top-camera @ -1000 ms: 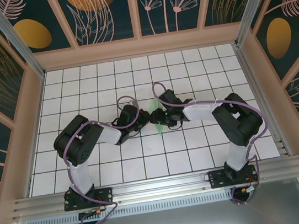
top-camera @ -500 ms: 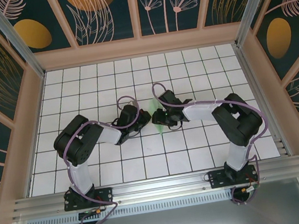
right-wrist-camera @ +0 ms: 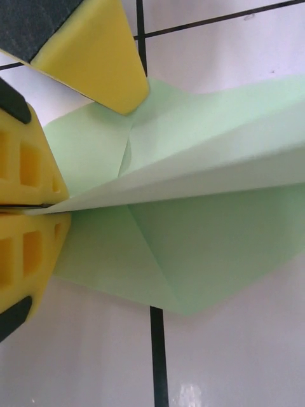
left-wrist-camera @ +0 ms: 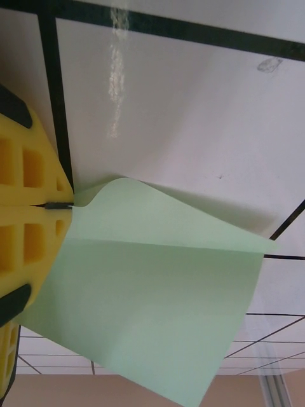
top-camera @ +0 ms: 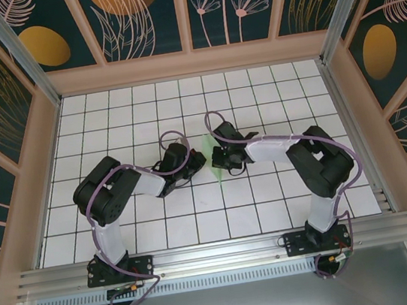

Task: Fold a paper plane with a square sheet of paper (pick it up from the middle)
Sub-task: Move the paper plane to the top-center of the table.

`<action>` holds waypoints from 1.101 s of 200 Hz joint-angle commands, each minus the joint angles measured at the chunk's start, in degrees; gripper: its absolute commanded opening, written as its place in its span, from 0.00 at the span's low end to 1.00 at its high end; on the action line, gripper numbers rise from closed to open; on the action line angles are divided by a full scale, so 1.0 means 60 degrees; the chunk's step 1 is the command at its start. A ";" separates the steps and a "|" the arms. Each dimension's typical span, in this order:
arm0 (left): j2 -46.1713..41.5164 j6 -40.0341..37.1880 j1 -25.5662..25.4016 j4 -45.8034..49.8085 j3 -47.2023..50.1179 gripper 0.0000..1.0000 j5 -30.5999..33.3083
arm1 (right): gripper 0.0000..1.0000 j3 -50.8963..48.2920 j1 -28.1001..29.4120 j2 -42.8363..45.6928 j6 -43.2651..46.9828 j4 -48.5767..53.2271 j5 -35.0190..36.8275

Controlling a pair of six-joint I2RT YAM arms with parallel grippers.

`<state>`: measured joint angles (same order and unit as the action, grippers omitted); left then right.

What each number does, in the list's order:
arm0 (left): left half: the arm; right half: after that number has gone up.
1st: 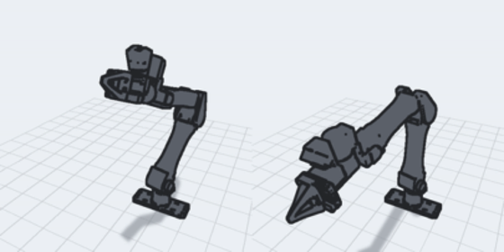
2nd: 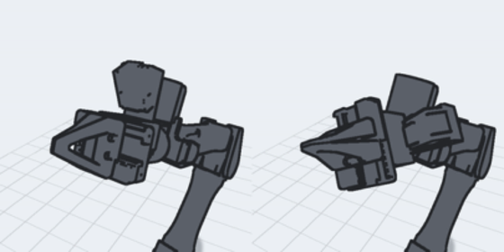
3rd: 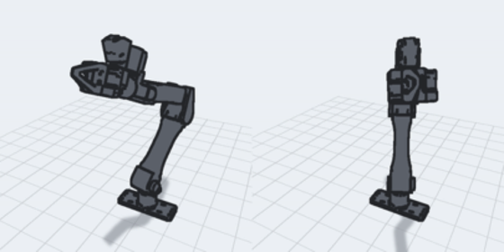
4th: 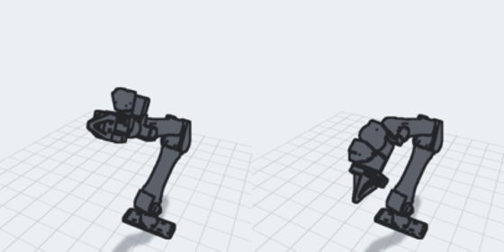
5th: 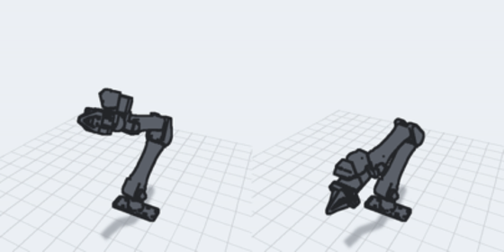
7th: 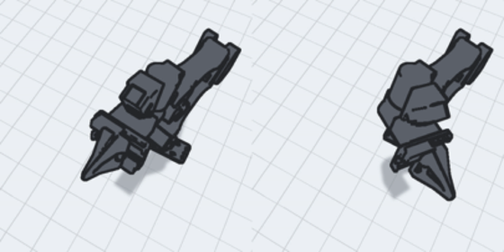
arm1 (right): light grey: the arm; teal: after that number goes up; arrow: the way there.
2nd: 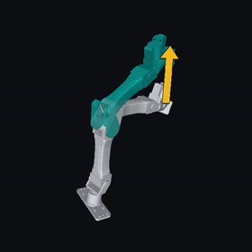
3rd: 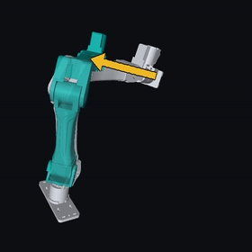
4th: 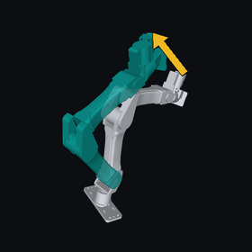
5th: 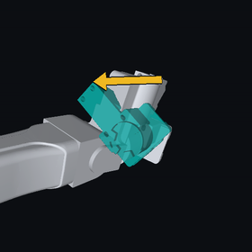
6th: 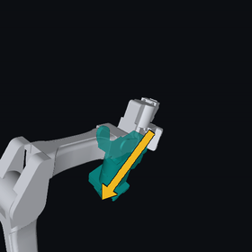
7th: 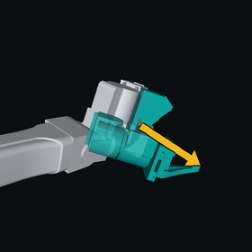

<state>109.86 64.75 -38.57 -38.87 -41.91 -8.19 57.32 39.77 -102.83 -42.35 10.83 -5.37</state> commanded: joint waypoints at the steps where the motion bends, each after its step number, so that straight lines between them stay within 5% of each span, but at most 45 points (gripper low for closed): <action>1: -0.0381 -0.0211 0.0048 0.0530 -0.0104 0.11 -0.0043 | 0.07 0.0356 0.0065 -0.0147 0.0145 0.0467 0.0497; 56: -0.1885 -0.0853 0.0670 0.2153 0.0071 0.59 0.1012 | 0.04 0.1175 0.0081 -0.0225 0.1512 0.1585 0.1916; 93: -0.2712 -0.1192 0.0920 0.3078 0.0316 0.76 0.1967 | 0.06 0.1828 0.0066 -0.0806 0.2179 0.2061 0.2424; 141: -0.3160 -0.1334 0.0950 0.3729 0.0507 0.87 0.2810 | 0.09 0.2462 0.0081 -0.1463 0.2111 0.2206 0.2527; 220: -0.2916 -0.1296 0.0950 0.3690 0.0498 0.90 0.2716 | 0.17 0.2949 0.0147 -0.2169 0.1203 0.2340 0.2527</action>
<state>92.14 58.04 -33.10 -17.69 -39.31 7.20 73.82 40.12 -113.67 -33.21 22.61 8.23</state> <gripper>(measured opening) 0.901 0.167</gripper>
